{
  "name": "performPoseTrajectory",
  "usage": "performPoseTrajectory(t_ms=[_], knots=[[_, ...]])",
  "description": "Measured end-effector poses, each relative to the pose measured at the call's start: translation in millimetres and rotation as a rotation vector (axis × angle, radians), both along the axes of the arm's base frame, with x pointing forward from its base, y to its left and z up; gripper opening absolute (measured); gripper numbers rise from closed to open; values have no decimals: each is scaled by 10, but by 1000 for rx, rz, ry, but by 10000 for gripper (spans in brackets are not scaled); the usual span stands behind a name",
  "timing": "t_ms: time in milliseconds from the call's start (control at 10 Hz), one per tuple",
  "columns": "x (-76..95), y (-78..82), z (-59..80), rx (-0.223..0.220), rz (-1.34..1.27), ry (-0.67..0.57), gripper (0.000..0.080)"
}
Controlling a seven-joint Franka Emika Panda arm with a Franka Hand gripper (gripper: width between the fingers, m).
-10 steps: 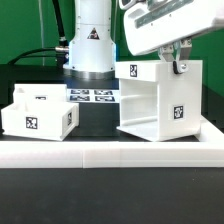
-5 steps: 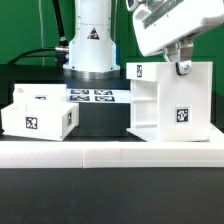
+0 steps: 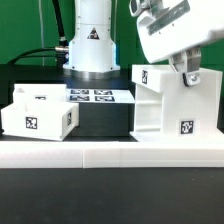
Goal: Assemble drawer
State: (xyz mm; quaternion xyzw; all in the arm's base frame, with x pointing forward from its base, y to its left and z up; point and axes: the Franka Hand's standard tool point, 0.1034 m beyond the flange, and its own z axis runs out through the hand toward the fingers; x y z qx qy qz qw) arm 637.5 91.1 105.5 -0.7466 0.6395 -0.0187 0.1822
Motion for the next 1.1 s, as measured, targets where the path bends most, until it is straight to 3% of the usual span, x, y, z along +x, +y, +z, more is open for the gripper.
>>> performPoseTrajectory(t_ms=[500,700,800,900,1000,1100], knots=[[25,-3,-29,14,12,30,60],[27,-32,2,-1,76,13,411],[3,-50,14,-8,145,11,546],[-5,-70,43,-18,189,-1,546],[-40,-66,92,-27,221,-11,629],[-86,-79,190,-34,278,-23,629]])
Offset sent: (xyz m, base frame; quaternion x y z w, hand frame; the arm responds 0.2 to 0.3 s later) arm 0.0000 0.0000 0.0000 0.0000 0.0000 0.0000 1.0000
